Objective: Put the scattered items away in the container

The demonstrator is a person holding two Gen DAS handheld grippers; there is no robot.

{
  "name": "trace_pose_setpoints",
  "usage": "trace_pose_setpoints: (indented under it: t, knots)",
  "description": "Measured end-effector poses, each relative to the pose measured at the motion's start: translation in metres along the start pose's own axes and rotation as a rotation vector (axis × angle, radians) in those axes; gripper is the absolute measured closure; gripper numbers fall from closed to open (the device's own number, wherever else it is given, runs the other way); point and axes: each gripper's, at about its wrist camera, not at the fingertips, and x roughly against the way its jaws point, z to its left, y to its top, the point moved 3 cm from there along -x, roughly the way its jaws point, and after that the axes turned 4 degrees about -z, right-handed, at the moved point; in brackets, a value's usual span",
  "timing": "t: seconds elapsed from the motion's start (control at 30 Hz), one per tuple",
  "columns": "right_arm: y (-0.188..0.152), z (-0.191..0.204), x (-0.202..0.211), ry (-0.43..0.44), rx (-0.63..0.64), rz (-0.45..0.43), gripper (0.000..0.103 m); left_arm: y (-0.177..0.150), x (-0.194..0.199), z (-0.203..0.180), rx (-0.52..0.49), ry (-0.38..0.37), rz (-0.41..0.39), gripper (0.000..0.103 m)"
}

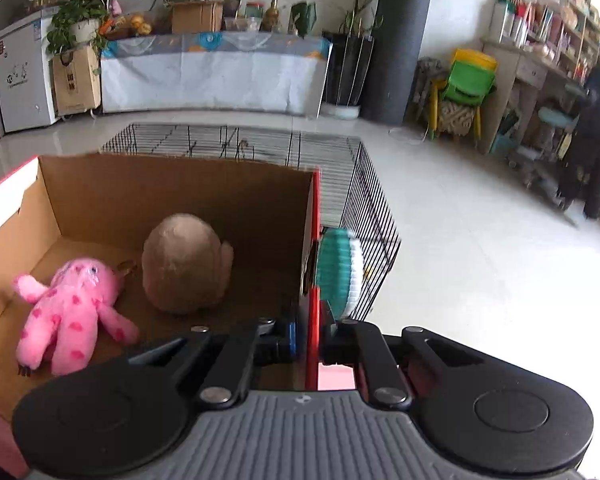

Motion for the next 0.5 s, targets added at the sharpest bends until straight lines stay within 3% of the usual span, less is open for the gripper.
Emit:
trace_pose_setpoints:
  t: [0.17,0.3,0.5]
  knots:
    - [-0.003,-0.003,-0.001,0.005,-0.020,-0.005,0.091,-0.002,0.001,0.009,0.055,-0.023,-0.007,0.000]
    - [-0.004,-0.006,0.003,0.009,-0.046,-0.008,0.091,-0.004,0.012,0.004,0.020,-0.010,-0.053,0.000]
    - [-0.002,-0.014,0.008,0.021,-0.066,-0.023,0.091,-0.003,0.023,0.003,0.053,-0.030,-0.087,0.000]
